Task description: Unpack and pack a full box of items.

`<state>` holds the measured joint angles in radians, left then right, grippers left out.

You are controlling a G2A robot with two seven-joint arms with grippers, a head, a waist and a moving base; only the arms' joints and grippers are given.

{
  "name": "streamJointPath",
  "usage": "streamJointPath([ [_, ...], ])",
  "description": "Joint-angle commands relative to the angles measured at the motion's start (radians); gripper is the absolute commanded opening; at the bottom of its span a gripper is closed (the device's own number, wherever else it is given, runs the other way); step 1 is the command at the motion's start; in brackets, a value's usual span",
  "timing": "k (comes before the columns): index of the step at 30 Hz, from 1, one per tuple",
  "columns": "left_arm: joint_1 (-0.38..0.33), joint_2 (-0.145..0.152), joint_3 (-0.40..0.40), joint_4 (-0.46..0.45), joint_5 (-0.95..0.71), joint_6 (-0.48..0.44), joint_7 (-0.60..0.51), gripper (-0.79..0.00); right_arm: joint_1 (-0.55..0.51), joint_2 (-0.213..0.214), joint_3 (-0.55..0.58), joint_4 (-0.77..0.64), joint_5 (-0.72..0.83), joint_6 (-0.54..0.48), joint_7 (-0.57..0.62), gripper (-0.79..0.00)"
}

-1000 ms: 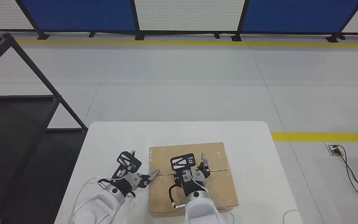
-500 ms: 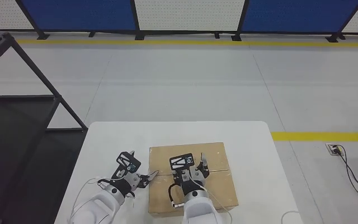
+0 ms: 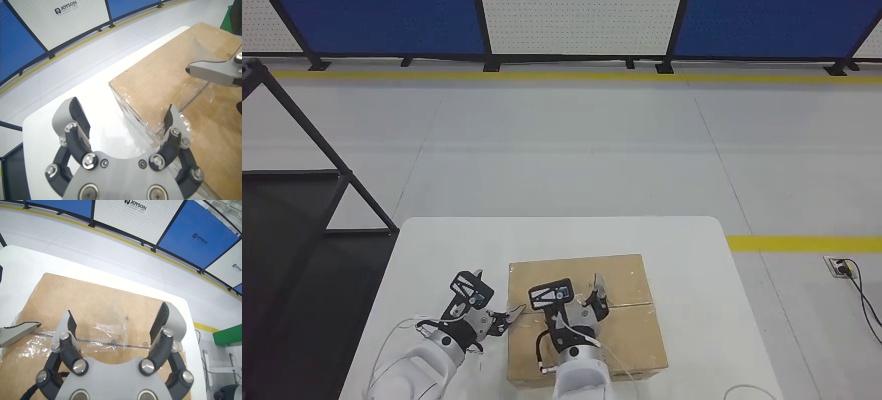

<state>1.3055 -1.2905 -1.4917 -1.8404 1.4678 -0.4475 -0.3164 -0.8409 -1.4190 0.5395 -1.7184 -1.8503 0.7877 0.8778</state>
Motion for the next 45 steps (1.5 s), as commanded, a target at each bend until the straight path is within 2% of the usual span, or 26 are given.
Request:
streamJointPath([
  [1, 0.000, 0.000, 0.000, 0.000, 0.000, 0.000, 0.000, 0.000, 0.000, -0.013, 0.011, 0.014, -0.010, -0.009, 0.013, 0.000],
  [4, 0.000, 0.000, 0.000, 0.000, 0.000, 0.000, 0.000, 0.000, -0.001, -0.030, 0.026, 0.032, -0.025, -0.030, 0.031, 0.000],
  [5, 0.000, 0.000, 0.000, 0.000, 0.000, 0.000, 0.000, 0.000, -0.002, -0.035, 0.031, 0.039, -0.034, -0.035, 0.035, -0.114],
  [6, 0.000, 0.000, 0.000, 0.000, 0.000, 0.000, 0.000, 0.000, -0.004, -0.040, 0.035, 0.043, -0.042, -0.040, 0.039, -0.406],
  [8, 0.000, 0.000, 0.000, 0.000, 0.000, 0.000, 0.000, 0.000, -0.011, -0.050, 0.042, 0.049, -0.061, -0.047, 0.040, -0.520],
  [10, 0.000, 0.000, 0.000, 0.000, 0.000, 0.000, 0.000, 0.000, -0.021, -0.058, 0.049, 0.052, -0.081, -0.050, 0.039, -0.588],
  [13, 0.000, 0.000, 0.000, 0.000, 0.000, 0.000, 0.000, 0.000, -0.042, -0.070, 0.061, 0.052, -0.121, -0.050, 0.032, -0.754],
  [14, 0.000, 0.000, 0.000, 0.000, 0.000, 0.000, 0.000, 0.000, -0.051, -0.073, 0.064, 0.050, -0.133, -0.051, 0.030, -0.785],
  [30, 0.000, 0.000, 0.000, 0.000, 0.000, 0.000, 0.000, 0.000, -0.171, -0.120, 0.134, 0.000, -0.235, -0.113, -0.008, -0.776],
  [32, 0.000, 0.000, 0.000, 0.000, 0.000, 0.000, 0.000, 0.000, -0.186, -0.125, 0.147, -0.012, -0.229, -0.127, -0.017, -0.514],
  [37, 0.000, 0.000, 0.000, 0.000, 0.000, 0.000, 0.000, 0.000, -0.218, -0.135, 0.180, -0.039, -0.217, -0.149, -0.049, -0.372],
  [45, 0.000, 0.000, 0.000, 0.000, 0.000, 0.000, 0.000, 0.000, -0.278, -0.148, 0.211, -0.078, -0.213, -0.198, -0.111, -0.397],
])
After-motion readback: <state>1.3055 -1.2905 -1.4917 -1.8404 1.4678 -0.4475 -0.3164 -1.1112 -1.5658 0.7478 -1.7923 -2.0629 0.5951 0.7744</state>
